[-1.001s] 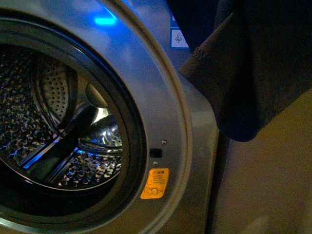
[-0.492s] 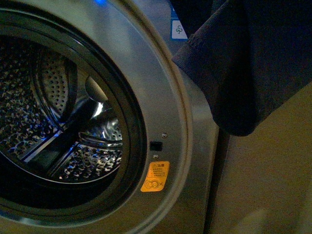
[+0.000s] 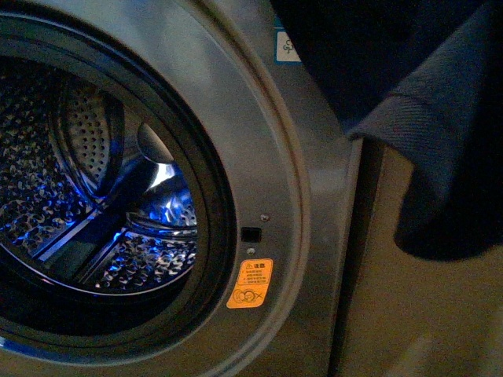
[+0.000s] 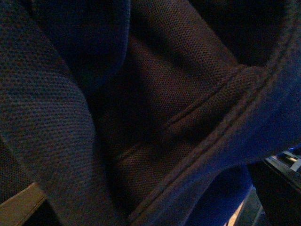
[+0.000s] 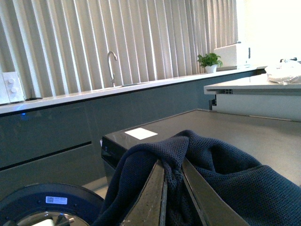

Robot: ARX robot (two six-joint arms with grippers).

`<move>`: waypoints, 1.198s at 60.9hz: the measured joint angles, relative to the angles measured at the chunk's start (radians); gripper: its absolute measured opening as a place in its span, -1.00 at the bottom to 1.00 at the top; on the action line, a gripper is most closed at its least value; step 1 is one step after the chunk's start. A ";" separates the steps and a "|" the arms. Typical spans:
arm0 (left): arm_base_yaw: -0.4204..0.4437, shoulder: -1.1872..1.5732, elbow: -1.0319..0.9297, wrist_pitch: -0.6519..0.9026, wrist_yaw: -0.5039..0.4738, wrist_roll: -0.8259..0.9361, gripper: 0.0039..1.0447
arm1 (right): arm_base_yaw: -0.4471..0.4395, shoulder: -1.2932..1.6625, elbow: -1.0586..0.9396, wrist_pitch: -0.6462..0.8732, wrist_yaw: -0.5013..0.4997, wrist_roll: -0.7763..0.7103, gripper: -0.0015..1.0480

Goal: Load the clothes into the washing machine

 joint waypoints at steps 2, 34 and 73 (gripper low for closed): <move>-0.005 -0.004 0.000 -0.003 -0.005 -0.004 0.88 | 0.000 0.000 0.000 0.000 0.000 0.000 -0.90; -0.269 0.030 0.123 -0.307 -0.446 0.328 0.88 | 0.000 0.000 0.000 0.000 0.004 0.000 -0.90; -0.355 0.310 0.423 -0.344 -0.940 0.534 0.88 | 0.000 0.000 0.000 0.001 0.017 -0.004 -0.90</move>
